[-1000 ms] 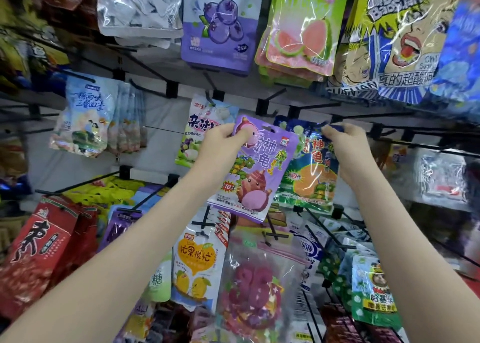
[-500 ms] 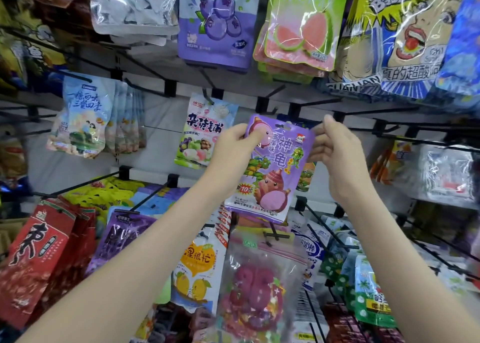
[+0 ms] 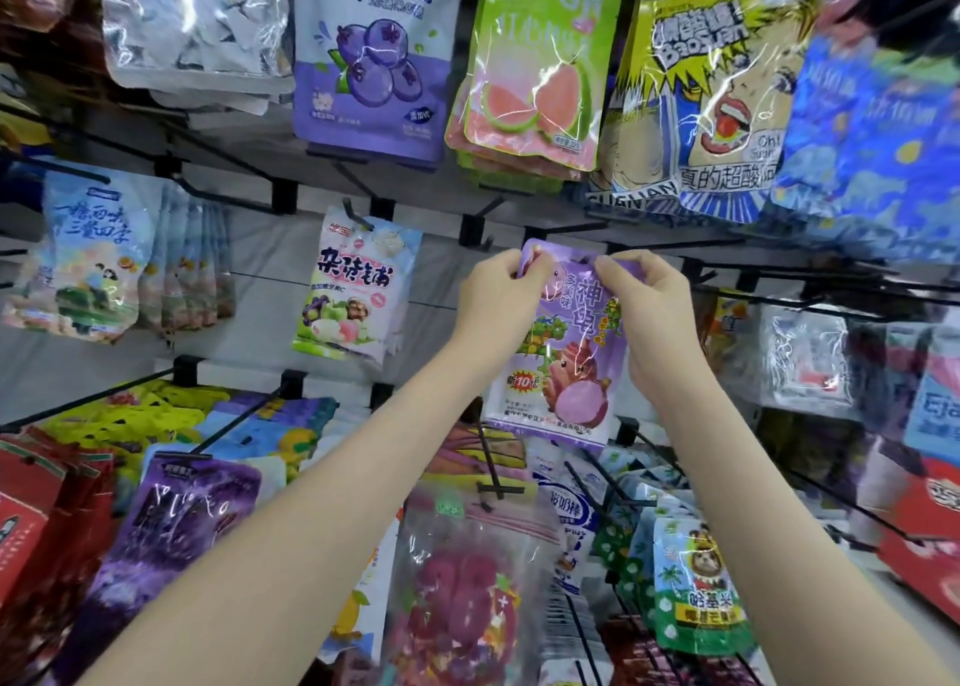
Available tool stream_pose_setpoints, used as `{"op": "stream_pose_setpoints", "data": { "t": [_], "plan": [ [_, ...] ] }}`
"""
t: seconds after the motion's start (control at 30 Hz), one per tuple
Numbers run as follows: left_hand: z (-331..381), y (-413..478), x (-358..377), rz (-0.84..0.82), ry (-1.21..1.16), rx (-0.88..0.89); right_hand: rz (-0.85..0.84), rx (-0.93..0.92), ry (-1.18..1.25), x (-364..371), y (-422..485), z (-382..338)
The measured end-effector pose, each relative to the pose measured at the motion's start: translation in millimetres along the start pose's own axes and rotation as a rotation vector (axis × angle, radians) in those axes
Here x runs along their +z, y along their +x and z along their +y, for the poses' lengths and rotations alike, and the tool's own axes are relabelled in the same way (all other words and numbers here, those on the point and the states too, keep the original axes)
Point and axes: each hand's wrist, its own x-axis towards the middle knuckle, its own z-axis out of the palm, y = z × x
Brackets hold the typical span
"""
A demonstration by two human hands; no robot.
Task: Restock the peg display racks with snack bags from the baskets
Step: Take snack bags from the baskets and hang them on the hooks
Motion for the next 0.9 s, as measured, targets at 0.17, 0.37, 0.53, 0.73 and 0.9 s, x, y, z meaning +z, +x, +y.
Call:
{"op": "stream_pose_setpoints", "data": {
  "t": [0.17,0.37,0.53,0.73,0.9],
  "plan": [
    [-13,9,6,0.071,0.413,0.044,0.037,0.065,-0.191,14,27,26],
    [-48,17,3,-0.128,1.221,0.442,0.089,0.128,-0.313,35,50,51],
    [-65,-3,-6,-0.241,1.252,0.331,0.097,-0.112,-0.616,23,17,59],
    [-62,-105,-41,-0.108,1.139,0.309,-0.134,-0.516,-0.458,21,-98,59],
    [-91,-250,-113,0.11,1.136,0.248,-0.488,-0.531,-0.257,41,-226,77]
  ]
}}
